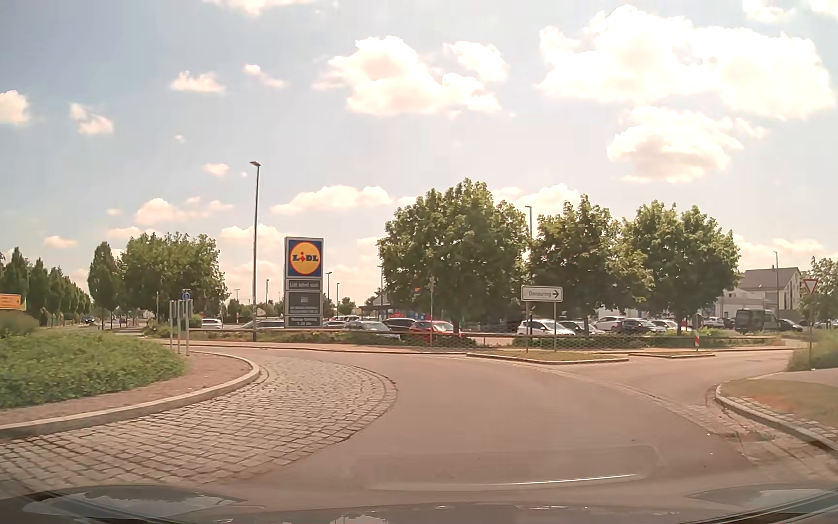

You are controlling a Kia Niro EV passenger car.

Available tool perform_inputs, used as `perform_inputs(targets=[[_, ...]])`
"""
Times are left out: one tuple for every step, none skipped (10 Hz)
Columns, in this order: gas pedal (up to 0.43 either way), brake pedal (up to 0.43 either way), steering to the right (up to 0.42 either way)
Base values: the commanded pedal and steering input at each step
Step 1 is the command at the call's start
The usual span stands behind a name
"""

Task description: Follow the waypoints while adhering to traffic rules and regulations

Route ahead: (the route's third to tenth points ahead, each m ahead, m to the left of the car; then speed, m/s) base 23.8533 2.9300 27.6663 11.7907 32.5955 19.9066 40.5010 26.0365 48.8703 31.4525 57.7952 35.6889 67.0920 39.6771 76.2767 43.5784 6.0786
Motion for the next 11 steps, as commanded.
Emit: perform_inputs(targets=[[0.098, 0.012, 0.133], [0.098, 0.012, 0.104], [0.110, 0.012, 0.075], [0.118, 0.012, 0.049], [0.130, 0.012, 0.033], [0.118, 0.012, 0.010], [0.118, 0.012, -0.038], [0.130, 0.012, -0.084], [0.130, 0.006, -0.137], [0.150, 0.012, -0.173], [0.157, 0.012, -0.208]])
